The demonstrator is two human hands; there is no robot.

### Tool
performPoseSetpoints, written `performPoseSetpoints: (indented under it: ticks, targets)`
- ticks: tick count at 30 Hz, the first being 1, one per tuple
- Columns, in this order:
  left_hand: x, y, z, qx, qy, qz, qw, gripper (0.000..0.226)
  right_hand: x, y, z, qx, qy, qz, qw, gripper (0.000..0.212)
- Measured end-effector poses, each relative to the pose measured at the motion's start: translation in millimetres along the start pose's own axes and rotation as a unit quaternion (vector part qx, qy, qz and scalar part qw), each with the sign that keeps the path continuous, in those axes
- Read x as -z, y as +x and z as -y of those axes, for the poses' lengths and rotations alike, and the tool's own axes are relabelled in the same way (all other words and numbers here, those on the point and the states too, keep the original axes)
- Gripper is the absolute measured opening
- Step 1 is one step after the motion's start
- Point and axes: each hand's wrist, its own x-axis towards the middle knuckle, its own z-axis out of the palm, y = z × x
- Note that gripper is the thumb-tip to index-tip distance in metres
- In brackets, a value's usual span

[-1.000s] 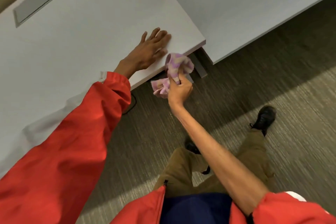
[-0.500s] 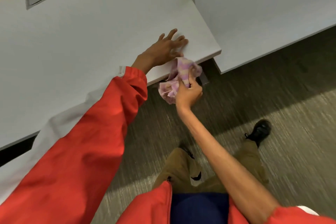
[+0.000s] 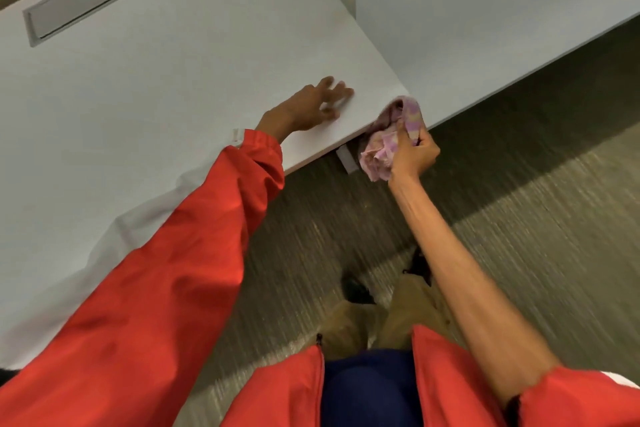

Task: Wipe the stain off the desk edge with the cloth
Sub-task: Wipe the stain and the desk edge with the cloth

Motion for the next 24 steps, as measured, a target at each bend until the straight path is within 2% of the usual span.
performPoseSetpoints:
  ticks: [3,6,10,14,17,20,24]
  targets:
    - [-6,-5,6,-0.056,0.066,-0.008,0.996,0.055,-13,-17,-1,-0.018,0.006,0.013,1.000,0.016]
    - [-13,-10,12,-0.094,0.084,-0.038,0.991,0.052,-20,-36,-18,-0.034,0.011,0.028,0.999,0.012]
    - [-24,-11,22,-0.105,0.090,-0.065,0.988,0.052,-34,-69,-41,-0.047,0.012,0.040,0.998,0.010]
    - [-32,-15,27,-0.108,0.097,-0.102,0.984,0.054,-37,-96,-61,-0.033,-0.010,0.087,0.996,0.012]
    - [-36,-16,27,-0.098,0.086,-0.117,0.985,0.055,-32,-75,-52,-0.036,0.012,0.044,0.998,0.014]
    - [-39,-18,27,-0.076,0.085,-0.136,0.984,0.055,-31,-41,-24,-0.045,0.060,-0.013,0.997,0.032]
    - [-44,-22,28,-0.061,0.080,-0.141,0.985,0.055,-40,-65,-20,-0.057,0.071,0.006,0.996,0.034]
